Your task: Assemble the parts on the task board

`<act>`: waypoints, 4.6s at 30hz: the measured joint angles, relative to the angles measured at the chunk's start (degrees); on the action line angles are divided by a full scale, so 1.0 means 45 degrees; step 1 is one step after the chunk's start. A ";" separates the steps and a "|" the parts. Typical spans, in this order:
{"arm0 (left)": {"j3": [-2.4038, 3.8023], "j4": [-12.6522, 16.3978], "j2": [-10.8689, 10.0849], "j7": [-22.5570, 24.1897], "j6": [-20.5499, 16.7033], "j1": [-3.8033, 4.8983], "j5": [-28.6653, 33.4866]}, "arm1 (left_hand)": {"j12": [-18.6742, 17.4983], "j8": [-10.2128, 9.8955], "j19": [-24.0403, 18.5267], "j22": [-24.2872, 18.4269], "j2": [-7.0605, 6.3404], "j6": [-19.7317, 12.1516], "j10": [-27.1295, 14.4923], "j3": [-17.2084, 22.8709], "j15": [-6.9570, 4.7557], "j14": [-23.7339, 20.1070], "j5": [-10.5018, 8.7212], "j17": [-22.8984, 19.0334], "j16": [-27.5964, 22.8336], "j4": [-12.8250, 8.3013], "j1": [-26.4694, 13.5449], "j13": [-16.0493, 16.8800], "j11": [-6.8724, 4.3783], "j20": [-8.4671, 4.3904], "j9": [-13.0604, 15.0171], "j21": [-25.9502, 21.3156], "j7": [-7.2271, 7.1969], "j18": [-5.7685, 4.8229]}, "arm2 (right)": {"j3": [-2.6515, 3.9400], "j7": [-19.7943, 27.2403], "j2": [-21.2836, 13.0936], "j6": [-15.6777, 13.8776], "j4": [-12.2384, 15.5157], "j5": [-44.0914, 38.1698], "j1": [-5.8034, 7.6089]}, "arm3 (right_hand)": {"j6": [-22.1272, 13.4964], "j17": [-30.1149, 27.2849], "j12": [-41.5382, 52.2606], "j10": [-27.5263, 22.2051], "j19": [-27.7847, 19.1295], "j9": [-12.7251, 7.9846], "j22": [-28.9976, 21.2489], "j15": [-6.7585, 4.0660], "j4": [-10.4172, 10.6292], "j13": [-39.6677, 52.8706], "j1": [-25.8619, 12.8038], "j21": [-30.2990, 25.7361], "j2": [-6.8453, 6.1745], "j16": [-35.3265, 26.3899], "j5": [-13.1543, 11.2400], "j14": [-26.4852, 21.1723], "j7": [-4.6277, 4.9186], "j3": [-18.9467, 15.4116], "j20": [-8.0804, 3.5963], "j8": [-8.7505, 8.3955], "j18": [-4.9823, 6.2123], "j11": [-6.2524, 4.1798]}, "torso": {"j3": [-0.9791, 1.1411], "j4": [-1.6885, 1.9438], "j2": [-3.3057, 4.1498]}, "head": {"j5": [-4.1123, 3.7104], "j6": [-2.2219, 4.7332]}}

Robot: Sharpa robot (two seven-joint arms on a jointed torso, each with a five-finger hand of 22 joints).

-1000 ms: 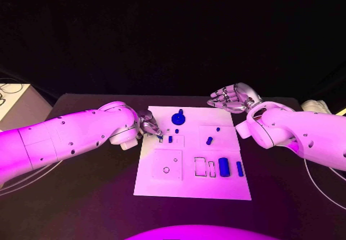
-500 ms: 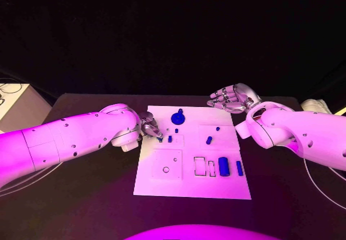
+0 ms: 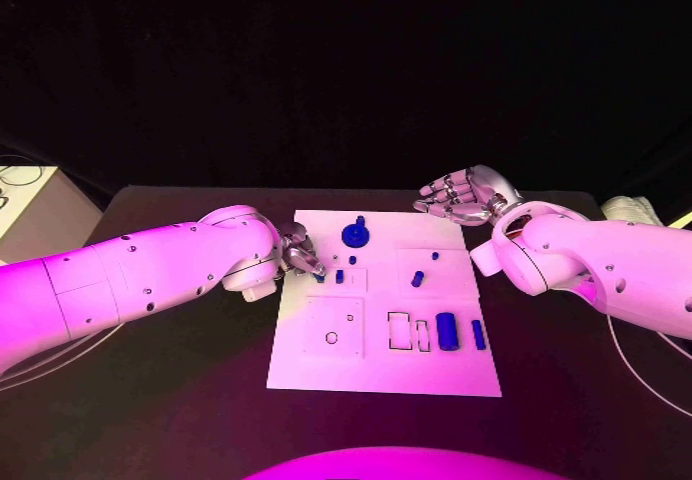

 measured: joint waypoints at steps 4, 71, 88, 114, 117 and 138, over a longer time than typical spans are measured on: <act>0.0000 0.0002 0.0000 -0.0003 0.0064 0.0001 -0.0029 | 0.0000 0.0000 0.0000 0.0000 0.0000 0.0000 0.0000 0.0000 -0.0042 -0.0043 -0.0018 -0.0001 0.0000 0.0000 0.0000 -0.0014 0.0000 0.0000 0.0000 0.0000 -0.0001 0.0000 | 0.0000 -0.0013 0.0002 0.0020 -0.0004 0.0001 0.0000 | 0.0000 0.0000 0.0000 0.0000 0.0000 0.0000 0.0000 0.0000 0.0000 0.0000 0.0000 0.0000 0.0000 -0.0001 0.0000 0.0000 0.0000 0.0000 0.0000 0.0000 -0.0001 0.0000 | 0.0001 0.0006 -0.0007 | -0.0001 0.0000; -0.0036 -0.0085 0.0098 -0.0277 0.0623 -0.0003 -0.0342 | -0.0003 0.0120 0.0343 -0.0005 -0.0161 0.1243 0.0256 -0.1083 -0.0223 -0.0044 -0.0245 -0.0002 -0.0001 0.0294 -0.1546 0.0025 -0.0211 -0.0159 0.2678 0.0119 -0.0962 0.0000 | 0.0000 -0.0065 -0.0025 0.0125 -0.0006 0.0004 -0.0001 | 0.0089 -0.0047 0.0000 0.0092 -0.0094 -0.0010 -0.0010 0.0046 0.0000 0.0000 0.0000 0.0000 0.0000 -0.0001 -0.0001 -0.0045 0.0003 0.0000 0.0000 0.0000 0.0000 -0.0001 | -0.0004 -0.0005 0.0004 | -0.0011 -0.0095; -0.0045 -0.0354 0.0207 -0.0314 0.0624 -0.0021 -0.0321 | -0.0003 0.0095 0.0343 -0.0005 -0.0170 0.1297 0.0254 -0.2044 -0.0222 -0.0045 -0.0244 -0.0002 -0.0001 0.0730 -0.1578 0.0025 -0.0210 -0.0159 0.2676 0.0111 -0.0965 0.0000 | 0.0000 -0.0065 -0.0040 0.0132 -0.0005 0.0005 -0.0001 | 0.0089 -0.0046 0.0000 0.0092 -0.0093 -0.0009 -0.0009 0.0045 0.0035 0.0000 0.0000 0.0000 0.0000 -0.0001 -0.0001 -0.0044 0.0002 0.0035 0.0000 0.0000 0.0000 -0.0001 | -0.0006 -0.0004 -0.0001 | -0.0031 -0.0081; 0.0288 -0.0295 -0.0116 -0.0227 0.0285 -0.0075 -0.0278 | -0.0602 -0.0254 -0.0105 -0.0095 0.1185 0.0935 -0.0682 -0.9705 -0.0154 -0.0028 -0.3384 -0.0002 -0.0242 0.2488 -0.0457 -0.1226 -0.0034 -0.0048 0.2764 -0.0303 -0.0682 0.0001 | 0.0000 -0.0057 -0.0073 0.0179 -0.0012 0.0006 -0.0013 | 0.0088 -0.0073 0.0000 0.0137 -0.0093 -0.0008 -0.0019 -0.0002 0.0035 0.0000 0.0000 0.0000 0.0000 -0.0001 -0.0001 -0.0090 0.0002 0.0035 0.0001 0.0000 0.0000 -0.0047 | -0.0015 -0.0009 -0.0005 | -0.0135 -0.0061; 0.0376 -0.0250 -0.0191 -0.0022 0.0036 -0.0075 -0.0082 | -0.1094 -0.0271 -0.0561 -0.0569 0.1548 0.0569 -0.1383 -1.0171 -0.0012 -0.0020 -0.3384 -0.0002 -0.0501 0.2492 -0.0194 -0.2103 0.0126 0.0049 0.2738 -0.0644 -0.0493 0.0001 | 0.0000 -0.0057 -0.0076 0.0183 -0.0012 0.0006 -0.0016 | 0.0088 -0.0073 0.0000 0.0137 -0.0093 -0.0008 -0.0018 -0.0002 0.0036 0.0000 0.0000 0.0000 0.0000 0.0000 -0.0001 -0.0090 0.0002 0.0035 0.0001 0.0000 0.0000 -0.0047 | -0.0016 -0.0007 -0.0005 | -0.0143 -0.0039; 0.0109 -0.0540 0.0409 0.6514 -0.2830 -0.0136 0.0019 | -0.4310 -0.3409 -0.6759 -0.7565 0.0301 -0.2464 -0.6554 -0.6447 0.1845 -0.5984 -0.3355 -0.6899 -0.5111 0.2277 0.6536 -0.5918 0.2077 0.1703 -0.1921 -0.6343 0.1292 0.1296 | 0.0000 -0.0007 -0.0069 0.0180 -0.0103 0.0006 -0.0032 | 0.0177 -0.0104 0.0000 0.0227 -0.0093 -0.0007 -0.0018 -0.0003 -0.0053 0.0000 0.0000 0.0000 0.0000 -0.0054 -0.0001 -0.0090 0.0007 0.0124 0.0001 0.0000 0.0000 -0.0047 | -0.0007 0.0005 -0.0018 | -0.0265 0.0161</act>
